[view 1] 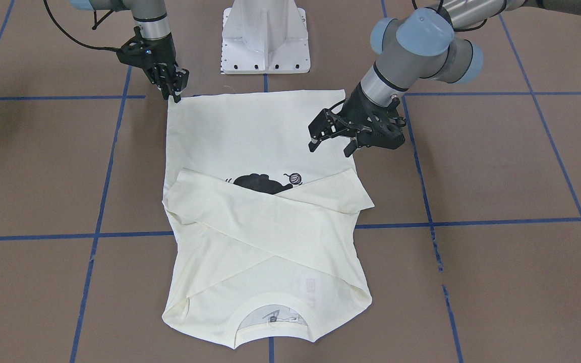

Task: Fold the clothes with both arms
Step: 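Release the sleeve and draw the left gripper back toward the hem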

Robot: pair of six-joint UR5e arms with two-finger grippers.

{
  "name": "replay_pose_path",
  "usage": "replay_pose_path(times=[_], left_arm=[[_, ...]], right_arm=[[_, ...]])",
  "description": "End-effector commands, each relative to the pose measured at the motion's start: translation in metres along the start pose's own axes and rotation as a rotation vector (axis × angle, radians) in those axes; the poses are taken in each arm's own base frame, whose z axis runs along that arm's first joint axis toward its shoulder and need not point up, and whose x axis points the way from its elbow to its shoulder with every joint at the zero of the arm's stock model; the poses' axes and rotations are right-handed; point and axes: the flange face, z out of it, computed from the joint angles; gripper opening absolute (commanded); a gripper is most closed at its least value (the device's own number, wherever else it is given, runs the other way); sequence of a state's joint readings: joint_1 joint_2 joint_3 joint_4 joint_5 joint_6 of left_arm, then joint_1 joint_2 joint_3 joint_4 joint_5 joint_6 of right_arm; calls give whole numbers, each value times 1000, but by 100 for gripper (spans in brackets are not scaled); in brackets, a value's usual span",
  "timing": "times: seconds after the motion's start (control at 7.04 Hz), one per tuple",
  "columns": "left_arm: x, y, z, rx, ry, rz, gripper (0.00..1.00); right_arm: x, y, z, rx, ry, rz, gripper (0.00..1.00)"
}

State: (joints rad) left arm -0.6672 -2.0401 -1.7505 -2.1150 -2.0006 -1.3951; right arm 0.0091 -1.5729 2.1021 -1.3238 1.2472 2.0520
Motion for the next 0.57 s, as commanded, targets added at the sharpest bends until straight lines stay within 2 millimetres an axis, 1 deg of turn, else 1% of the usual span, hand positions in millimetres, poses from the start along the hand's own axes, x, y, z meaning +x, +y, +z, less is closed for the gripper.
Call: replay_pose_path(times=[0.0, 0.14, 0.28, 0.43], left_arm=[[-18, 8, -3, -4, -23, -53, 97], [-31, 61, 11, -8, -104, -116, 97], [-21, 124, 17, 16, -220, -132, 90], [-25, 175, 24, -19, -309, -173, 90]], right_arm=[[-2, 0, -3, -3, -6, 1, 0], [-5, 0, -5, -5, -13, 5, 0], [-9, 0, -10, -11, -23, 9, 0], [-13, 0, -15, -17, -34, 13, 0]])
